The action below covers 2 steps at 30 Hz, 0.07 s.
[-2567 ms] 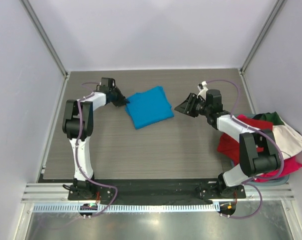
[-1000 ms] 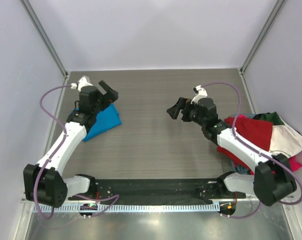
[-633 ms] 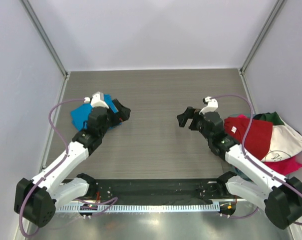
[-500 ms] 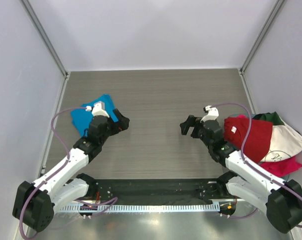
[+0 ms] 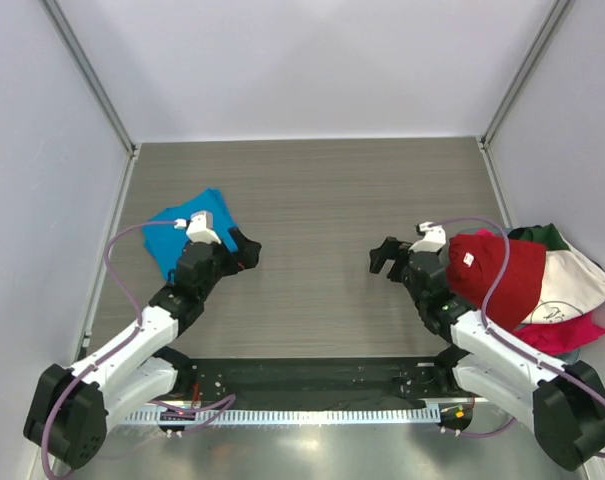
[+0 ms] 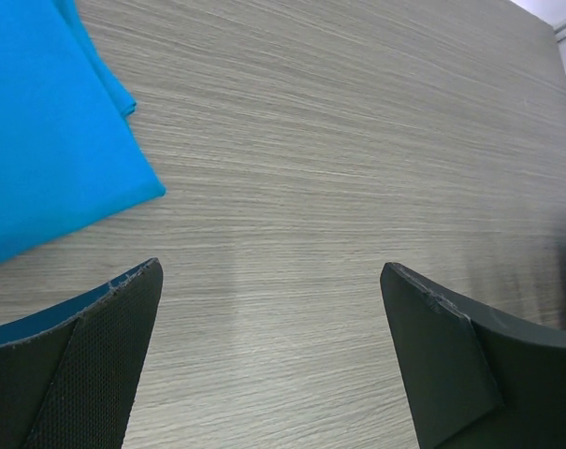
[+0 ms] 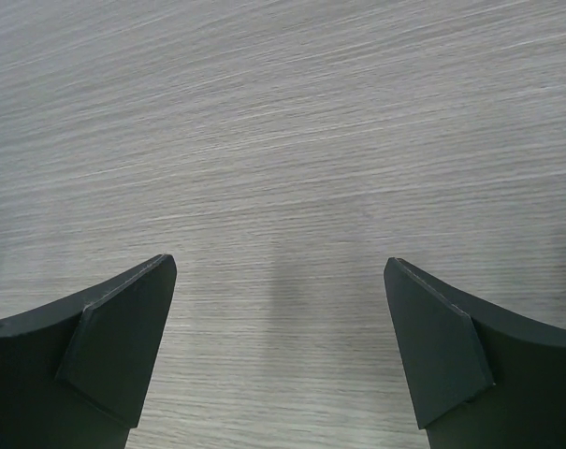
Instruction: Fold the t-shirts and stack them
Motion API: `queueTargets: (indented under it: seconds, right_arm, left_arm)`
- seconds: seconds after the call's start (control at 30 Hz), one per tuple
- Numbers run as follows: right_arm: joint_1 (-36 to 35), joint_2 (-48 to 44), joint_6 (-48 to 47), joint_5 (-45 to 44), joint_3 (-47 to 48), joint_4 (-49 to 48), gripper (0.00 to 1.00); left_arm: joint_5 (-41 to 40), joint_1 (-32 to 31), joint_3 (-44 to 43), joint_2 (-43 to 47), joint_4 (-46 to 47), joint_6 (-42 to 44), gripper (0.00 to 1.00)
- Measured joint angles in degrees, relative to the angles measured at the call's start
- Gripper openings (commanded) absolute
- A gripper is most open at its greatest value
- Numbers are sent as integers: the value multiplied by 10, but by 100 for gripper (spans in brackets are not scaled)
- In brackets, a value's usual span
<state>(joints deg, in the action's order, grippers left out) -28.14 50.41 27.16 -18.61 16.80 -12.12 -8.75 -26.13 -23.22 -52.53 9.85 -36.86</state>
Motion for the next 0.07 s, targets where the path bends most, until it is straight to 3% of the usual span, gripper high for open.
queueTargets:
  seconds: [0.07]
  right_arm:
    - [0,4,0,3,0,-9,100]
  left_arm:
    - [0,0,0,-3,2,1,99]
